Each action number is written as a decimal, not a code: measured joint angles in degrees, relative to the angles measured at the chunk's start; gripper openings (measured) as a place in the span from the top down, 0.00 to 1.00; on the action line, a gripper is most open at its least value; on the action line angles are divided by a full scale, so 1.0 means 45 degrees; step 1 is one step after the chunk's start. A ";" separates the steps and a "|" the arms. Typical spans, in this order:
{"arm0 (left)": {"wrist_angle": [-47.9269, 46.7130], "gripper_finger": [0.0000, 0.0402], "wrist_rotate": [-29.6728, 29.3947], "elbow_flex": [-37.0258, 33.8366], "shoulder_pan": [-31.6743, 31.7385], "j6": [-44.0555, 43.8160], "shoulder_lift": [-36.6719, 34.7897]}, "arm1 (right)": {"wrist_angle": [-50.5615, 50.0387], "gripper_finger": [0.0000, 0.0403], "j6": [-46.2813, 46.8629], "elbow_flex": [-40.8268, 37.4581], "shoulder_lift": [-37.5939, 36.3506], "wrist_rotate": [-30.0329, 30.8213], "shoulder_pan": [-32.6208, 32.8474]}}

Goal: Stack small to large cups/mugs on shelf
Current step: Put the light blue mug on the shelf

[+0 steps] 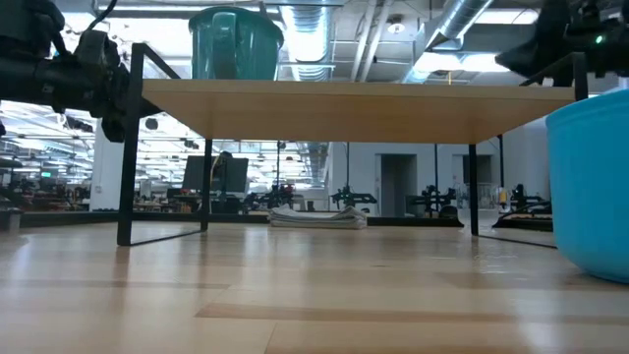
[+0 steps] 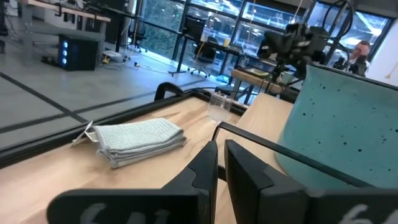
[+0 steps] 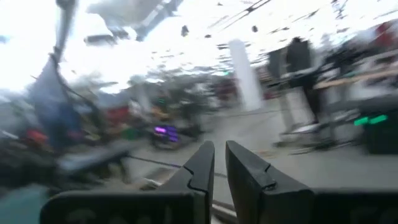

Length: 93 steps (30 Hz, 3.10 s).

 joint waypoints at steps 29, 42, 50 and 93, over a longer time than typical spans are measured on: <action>-0.0070 0.95 -0.0026 -0.0005 0.0000 -0.0046 0.0000 | -0.2546 0.84 0.0215 0.3964 0.1359 -0.4900 0.0955; -0.0085 0.95 -0.0026 -0.0005 0.0000 -0.0056 0.0000 | -0.2831 0.83 -0.0306 0.7400 0.4018 -0.5081 0.2942; -0.0076 0.95 -0.0001 -0.0015 0.0000 -0.0221 0.0000 | -0.3215 0.69 -0.0184 0.7518 0.4984 -0.5032 0.3840; -0.0046 0.95 -0.0337 -0.0024 0.0000 0.0007 0.0005 | -0.8398 0.57 -0.5953 1.1098 0.8047 -0.4048 0.5192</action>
